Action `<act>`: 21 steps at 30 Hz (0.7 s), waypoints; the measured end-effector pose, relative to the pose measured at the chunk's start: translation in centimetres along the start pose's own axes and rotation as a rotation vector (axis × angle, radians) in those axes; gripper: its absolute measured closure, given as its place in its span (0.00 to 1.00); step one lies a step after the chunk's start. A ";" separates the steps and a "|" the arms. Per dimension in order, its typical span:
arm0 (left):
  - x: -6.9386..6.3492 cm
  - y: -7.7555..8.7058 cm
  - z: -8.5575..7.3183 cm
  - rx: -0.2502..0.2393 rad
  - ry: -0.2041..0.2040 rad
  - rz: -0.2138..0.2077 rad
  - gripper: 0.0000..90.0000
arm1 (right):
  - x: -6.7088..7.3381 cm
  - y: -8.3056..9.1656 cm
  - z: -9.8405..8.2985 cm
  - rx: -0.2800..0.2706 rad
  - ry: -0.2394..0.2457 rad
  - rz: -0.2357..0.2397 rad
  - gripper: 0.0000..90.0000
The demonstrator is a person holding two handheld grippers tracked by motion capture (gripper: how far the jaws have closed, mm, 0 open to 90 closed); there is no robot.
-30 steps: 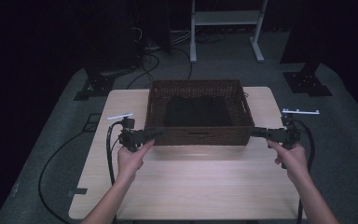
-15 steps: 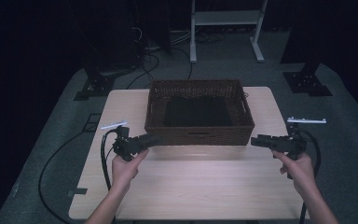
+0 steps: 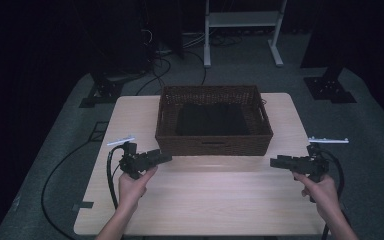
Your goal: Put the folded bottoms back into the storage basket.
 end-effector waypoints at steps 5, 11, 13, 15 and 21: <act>0.3 0.2 -0.5 0.005 -0.006 0.008 0.11 | -0.4 0.0 -0.8 0.008 -0.012 -0.005 0.35; 0.5 0.2 -1.1 0.010 -0.008 0.011 0.11 | -0.7 0.1 -1.6 0.019 -0.013 -0.014 0.34; 0.5 0.2 -1.3 0.012 -0.008 0.015 0.11 | -0.8 0.1 -1.8 0.022 -0.013 -0.018 0.34; 0.7 0.2 -1.5 0.013 -0.006 0.017 0.11 | -0.9 0.1 -2.2 0.027 -0.013 -0.020 0.34; 0.9 0.2 -2.0 0.018 -0.006 0.025 0.11 | -1.2 0.1 -2.9 0.036 -0.016 -0.029 0.34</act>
Point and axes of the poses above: each handheld gripper's, and its own axes: y roughly backward along the jaws, z roughly out of its top, x roughly to its left, the point moved 8 cm from there along -y, roughly forward along the jaws, and after that the axes turned 3 degrees about y, right-handed, at the moved point
